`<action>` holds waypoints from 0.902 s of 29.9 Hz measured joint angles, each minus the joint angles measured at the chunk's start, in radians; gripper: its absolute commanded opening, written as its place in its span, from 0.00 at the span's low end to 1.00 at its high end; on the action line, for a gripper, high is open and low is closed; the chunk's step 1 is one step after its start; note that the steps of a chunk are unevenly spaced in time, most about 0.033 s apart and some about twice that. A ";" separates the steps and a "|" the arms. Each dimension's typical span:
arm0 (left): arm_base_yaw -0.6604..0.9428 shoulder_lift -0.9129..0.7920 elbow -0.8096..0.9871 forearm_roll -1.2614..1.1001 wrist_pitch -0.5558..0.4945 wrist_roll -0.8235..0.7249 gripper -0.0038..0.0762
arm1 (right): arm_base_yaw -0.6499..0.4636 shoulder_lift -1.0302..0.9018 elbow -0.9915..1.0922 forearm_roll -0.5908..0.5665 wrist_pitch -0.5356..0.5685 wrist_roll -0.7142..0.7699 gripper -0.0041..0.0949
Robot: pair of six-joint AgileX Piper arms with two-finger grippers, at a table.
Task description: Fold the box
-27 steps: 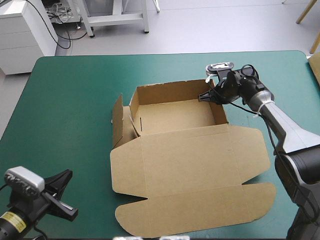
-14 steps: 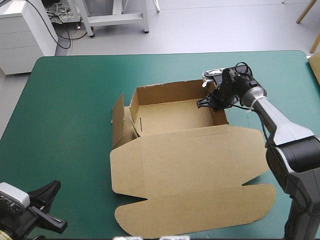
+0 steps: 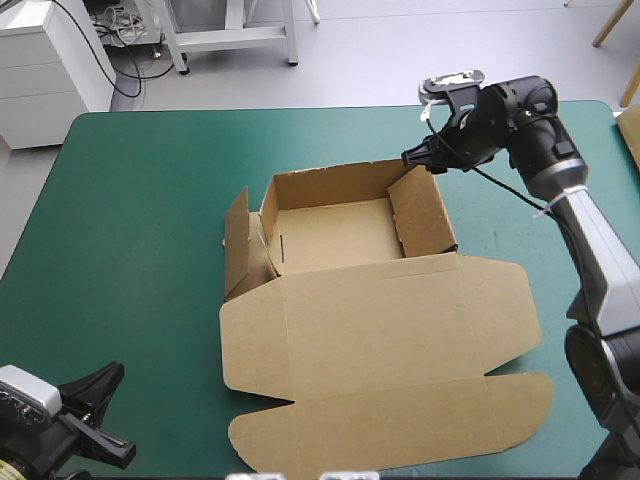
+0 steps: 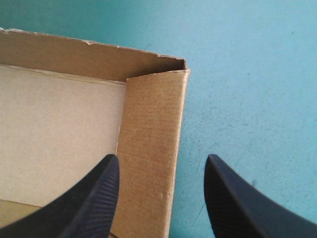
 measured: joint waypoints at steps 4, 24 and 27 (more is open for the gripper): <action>0.000 -0.001 0.029 -0.003 0.000 0.000 0.04 | 0.000 -0.048 -0.003 0.000 0.009 -0.003 0.58; 0.000 -0.001 0.045 -0.022 0.000 0.000 0.04 | 0.000 0.104 0.266 0.000 -0.089 0.031 0.58; 0.000 -0.001 0.045 -0.022 0.000 0.000 0.04 | 0.000 0.154 0.269 0.009 -0.096 0.048 0.47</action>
